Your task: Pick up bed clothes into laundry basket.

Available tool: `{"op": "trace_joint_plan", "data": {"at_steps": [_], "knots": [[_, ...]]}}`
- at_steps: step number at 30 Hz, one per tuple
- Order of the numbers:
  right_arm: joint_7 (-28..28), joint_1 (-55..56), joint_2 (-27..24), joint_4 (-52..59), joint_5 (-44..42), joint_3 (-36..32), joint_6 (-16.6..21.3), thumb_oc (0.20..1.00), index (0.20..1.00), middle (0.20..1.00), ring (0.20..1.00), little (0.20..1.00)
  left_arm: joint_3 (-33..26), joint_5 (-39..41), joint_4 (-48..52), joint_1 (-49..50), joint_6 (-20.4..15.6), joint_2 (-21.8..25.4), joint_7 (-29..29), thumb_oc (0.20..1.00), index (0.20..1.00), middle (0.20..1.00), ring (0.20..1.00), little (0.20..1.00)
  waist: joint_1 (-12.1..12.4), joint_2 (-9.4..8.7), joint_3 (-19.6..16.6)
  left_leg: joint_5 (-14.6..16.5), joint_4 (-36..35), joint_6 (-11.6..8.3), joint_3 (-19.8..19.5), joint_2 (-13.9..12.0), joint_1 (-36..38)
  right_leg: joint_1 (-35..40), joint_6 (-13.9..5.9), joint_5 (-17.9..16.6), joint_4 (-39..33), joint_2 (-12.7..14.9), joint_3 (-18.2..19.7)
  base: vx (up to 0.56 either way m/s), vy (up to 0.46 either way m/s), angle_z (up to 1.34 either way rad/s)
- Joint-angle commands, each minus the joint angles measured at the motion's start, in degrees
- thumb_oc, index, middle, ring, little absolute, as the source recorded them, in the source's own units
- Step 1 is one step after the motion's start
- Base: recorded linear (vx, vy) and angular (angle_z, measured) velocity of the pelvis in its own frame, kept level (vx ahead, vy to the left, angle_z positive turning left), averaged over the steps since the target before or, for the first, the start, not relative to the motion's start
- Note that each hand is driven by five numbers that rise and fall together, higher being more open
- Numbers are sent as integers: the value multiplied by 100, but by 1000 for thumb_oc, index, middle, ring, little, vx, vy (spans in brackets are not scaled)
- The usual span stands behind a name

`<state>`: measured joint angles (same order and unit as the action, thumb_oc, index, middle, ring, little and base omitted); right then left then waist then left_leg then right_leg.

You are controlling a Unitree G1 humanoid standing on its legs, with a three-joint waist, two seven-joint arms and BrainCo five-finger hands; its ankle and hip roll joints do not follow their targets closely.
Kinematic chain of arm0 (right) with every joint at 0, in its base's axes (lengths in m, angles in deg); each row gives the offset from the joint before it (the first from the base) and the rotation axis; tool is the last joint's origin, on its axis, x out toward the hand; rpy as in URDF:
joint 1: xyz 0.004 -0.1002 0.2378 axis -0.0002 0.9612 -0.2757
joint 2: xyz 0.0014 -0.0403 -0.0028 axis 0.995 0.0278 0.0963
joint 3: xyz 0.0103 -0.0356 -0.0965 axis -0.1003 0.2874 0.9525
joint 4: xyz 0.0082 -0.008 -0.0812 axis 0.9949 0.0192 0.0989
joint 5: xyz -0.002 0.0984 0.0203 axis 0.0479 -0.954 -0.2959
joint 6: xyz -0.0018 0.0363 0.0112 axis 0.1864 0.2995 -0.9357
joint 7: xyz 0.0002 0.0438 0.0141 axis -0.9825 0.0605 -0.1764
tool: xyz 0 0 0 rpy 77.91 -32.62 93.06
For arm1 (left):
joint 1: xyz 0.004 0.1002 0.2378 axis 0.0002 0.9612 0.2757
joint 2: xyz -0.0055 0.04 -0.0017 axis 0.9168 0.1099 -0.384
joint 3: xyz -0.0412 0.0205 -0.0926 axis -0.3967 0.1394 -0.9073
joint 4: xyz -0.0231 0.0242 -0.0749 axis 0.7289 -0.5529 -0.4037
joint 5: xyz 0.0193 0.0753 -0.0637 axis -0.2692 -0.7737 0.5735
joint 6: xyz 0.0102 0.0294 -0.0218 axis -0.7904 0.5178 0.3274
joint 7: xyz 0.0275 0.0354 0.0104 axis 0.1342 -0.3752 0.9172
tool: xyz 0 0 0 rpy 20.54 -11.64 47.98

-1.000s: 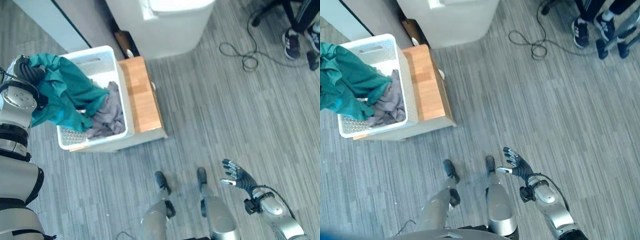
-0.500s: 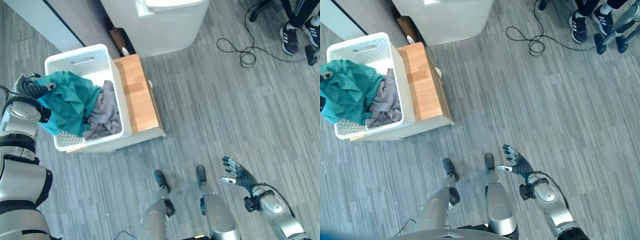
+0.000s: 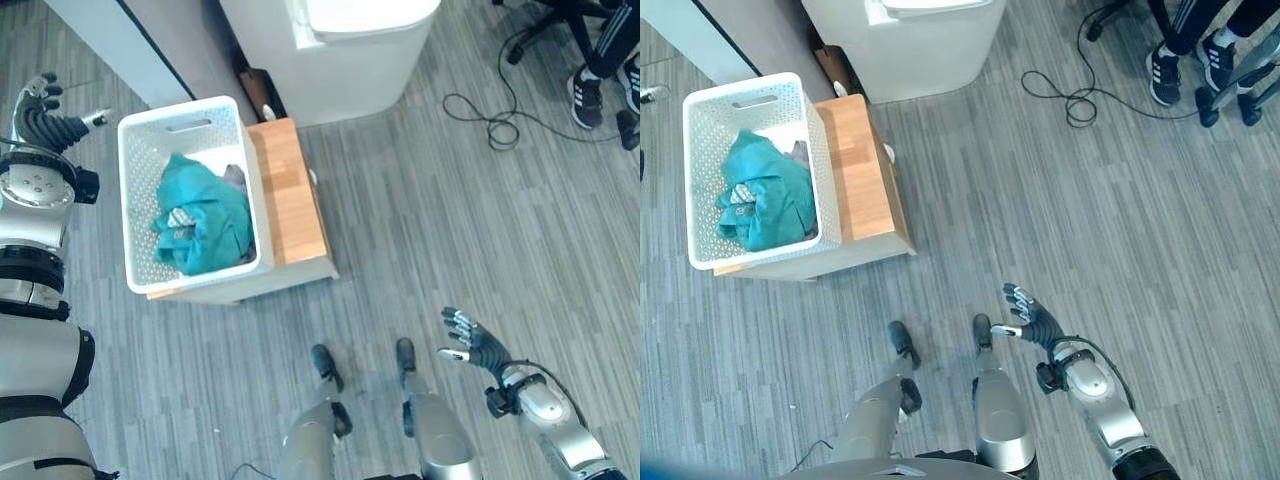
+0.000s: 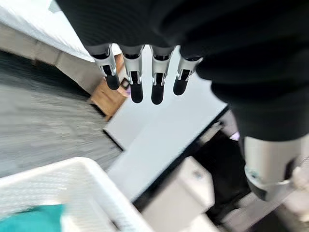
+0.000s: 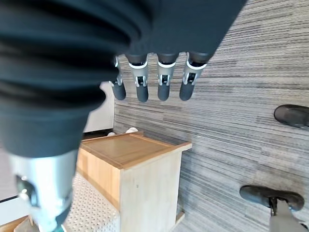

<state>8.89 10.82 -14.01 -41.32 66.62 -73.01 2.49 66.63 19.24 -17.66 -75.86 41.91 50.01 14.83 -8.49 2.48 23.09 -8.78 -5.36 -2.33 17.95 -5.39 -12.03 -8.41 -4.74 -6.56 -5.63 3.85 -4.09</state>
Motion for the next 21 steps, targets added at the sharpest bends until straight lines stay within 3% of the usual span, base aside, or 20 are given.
{"op": "trace_joint_plan", "data": {"at_steps": [1,2,4,5,6,7,9,12,14,16,17,18,20,21], "knots": [[177,45,-92,317,226,-170,277,1000,1000,1000,1000,1000,-760,962,875,922,-726,-54,68,1000,1000,1000,1000,1000,180,-44,-345,279,36,-250,-114,-67,266,19,-542,478,891,265,48,-66,-14,-5],[228,46,-117,291,276,-250,301,1000,1000,1000,1000,1000,-936,1076,1314,1373,-788,-323,24,1000,1000,1000,1000,1000,153,2,-361,262,36,-224,-216,-47,260,-43,-532,605,1176,208,192,-72,-30,-3],[354,23,-139,312,405,-540,381,1000,1000,1000,1000,1000,-1067,1299,2169,2258,-900,-1001,-240,1000,1000,1000,1000,1000,7,120,-366,216,36,-145,-664,99,246,-106,-401,1049,1628,-172,1040,-56,-36,22],[354,24,-156,316,405,-529,381,1000,1000,1000,1000,1000,-1101,1291,2196,2299,-893,-1011,-234,1000,1000,1000,1000,1000,-3,141,-380,199,36,-151,-664,82,225,-130,-393,1029,1630,-190,1041,-47,-34,114],[414,180,-147,323,438,-731,442,1000,1000,1000,1000,1000,-1206,1258,2696,3000,-885,-1591,-326,1000,1000,1000,1000,1000,-90,239,-502,54,36,-90,-1049,211,147,-93,-99,1381,2005,-761,1928,-48,-78,135],[405,186,-192,433,458,-870,514,1000,1000,1000,1000,1000,-1307,1184,2950,3515,-900,-1928,-456,1000,1000,1000,1000,1000,-41,244,-559,-29,36,-77,-1318,327,107,38,4,1542,2117,-999,2319,-68,-128,196],[375,184,-262,534,393,-1095,596,1000,1000,1000,1000,1000,-1700,1002,3253,4477,-871,-2509,-583,1000,1000,1000,1000,1000,146,226,-677,-136,38,-126,-1682,467,60,355,180,1542,1796,-1110,2523,-156,-218,172],[312,88,-311,379,285,-1305,633,1000,1000,1000,1000,1000,-2135,735,3458,5571,-782,-3074,-673,1000,1000,1000,1000,1000,433,189,-785,-428,94,-299,-2076,391,-145,666,317,1377,1210,-1019,2152,-276,-301,114],[378,-150,-282,158,104,-1358,613,1000,1000,1000,1000,1000,-2169,786,3497,5961,-740,-3552,-597,1000,1000,1000,1000,1000,633,144,-686,-441,428,-346,-2021,342,-327,755,369,1297,1096,-922,1774,-415,-258,131],[373,-77,-200,108,-111,-1501,560,1000,1000,1000,1000,1000,-2253,876,3646,6219,-640,-3757,-713,1000,1000,1000,1000,1000,569,-39,-635,68,1275,-182,-1227,140,-272,599,346,1169,1101,-685,1255,-494,-115,148],[361,-13,-115,107,-195,-1533,543,1000,1000,1000,1000,1000,-2306,891,3733,6367,-595,-3850,-751,1000,1000,1000,1000,1000,556,-136,-658,376,1603,-136,-1031,25,-168,552,327,1085,1060,-542,1035,-375,-76,146],[352,113,15,131,-313,-1591,521,1000,1000,1000,1000,1000,-2404,891,3834,6513,-580,-3971,-733,1000,1000,1000,1000,1000,537,-246,-710,636,1885,-98,-982,-63,-58,548,309,1000,997,-380,803,-294,-57,172],[321,187,117,146,-443,-1595,515,1000,1000,1000,1000,1000,-2430,903,3860,6550,-566,-4039,-725,1000,1000,1000,1000,1000,497,-296,-769,744,2011,-98,-1019,-162,37,550,285,945,928,-267,593,-217,-47,154],[286,401,353,187,-654,-1620,571,1000,1000,1000,1000,1000,-2409,1160,3861,6435,-610,-4146,-632,1000,1000,1000,1000,1000,394,-366,-899,711,2215,-197,-613,-783,508,514,229,926,934,-22,-25,-193,-43,171]]}}
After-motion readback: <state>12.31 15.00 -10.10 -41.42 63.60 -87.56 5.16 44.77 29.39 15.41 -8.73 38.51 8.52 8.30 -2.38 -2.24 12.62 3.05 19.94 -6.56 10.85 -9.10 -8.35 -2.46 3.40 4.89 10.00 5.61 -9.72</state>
